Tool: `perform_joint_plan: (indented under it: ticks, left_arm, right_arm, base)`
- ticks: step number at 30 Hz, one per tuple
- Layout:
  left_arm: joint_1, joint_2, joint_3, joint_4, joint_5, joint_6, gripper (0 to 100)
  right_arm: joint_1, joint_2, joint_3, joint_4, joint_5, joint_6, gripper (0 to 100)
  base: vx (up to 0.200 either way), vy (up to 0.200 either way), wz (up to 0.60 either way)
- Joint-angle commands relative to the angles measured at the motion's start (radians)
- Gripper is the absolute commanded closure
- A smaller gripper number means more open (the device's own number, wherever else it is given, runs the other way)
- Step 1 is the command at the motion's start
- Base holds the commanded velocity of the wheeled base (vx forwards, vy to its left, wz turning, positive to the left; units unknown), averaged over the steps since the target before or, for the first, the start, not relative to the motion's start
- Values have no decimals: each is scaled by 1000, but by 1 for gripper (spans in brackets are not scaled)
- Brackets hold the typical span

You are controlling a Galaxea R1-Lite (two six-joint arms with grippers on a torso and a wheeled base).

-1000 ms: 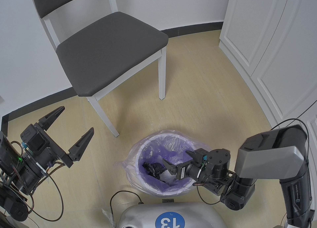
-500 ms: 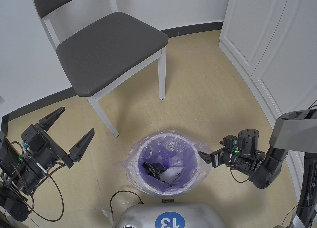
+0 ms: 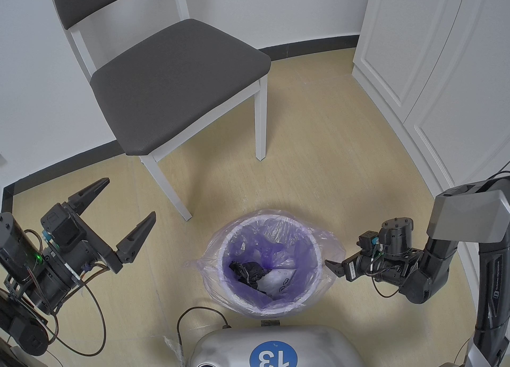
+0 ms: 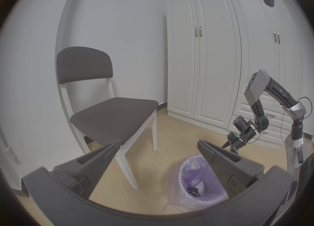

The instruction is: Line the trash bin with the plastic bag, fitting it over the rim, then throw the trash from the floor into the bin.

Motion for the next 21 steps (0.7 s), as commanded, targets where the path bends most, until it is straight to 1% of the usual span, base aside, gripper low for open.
perform_joint_plan:
  ticks: [1, 4, 6, 8, 11, 13, 17, 21]
  left_arm:
    - [0, 112, -2, -17, 2, -7, 0]
    - [5, 189, -5, -17, 2, -15, 0]
    - [12, 270, -7, -17, -3, -24, 0]
    - [17, 345, -13, -17, -21, -41, 0]
    - [22, 451, -31, -17, -49, -67, 0]
    - [38, 508, -53, -17, -49, -74, 0]
    - [60, 635, -91, -17, -51, -76, 0]
    - [51, 773, -139, -17, -51, -87, 0]
  right_arm:
    - [5, 110, -70, -3, 0, 18, 0]
    - [5, 112, -87, -4, 0, 40, 0]
    - [0, 121, -105, -3, 0, 56, 0]
    - [-1, 124, -117, 0, -1, 70, 0]
    - [-6, 130, -140, 0, -14, 75, 0]
    - [-14, 139, -157, 0, -21, 75, 0]
    - [-26, 184, -203, 2, -64, 75, 0]
    - [-30, 208, -206, -6, -63, 76, 0]
  base:
    - [0, 0, 0]
    - [0, 0, 0]
    - [0, 0, 0]
    - [0, 0, 0]
    - [0, 0, 0]
    - [0, 0, 0]
    - [0, 0, 0]
    - [0, 0, 0]
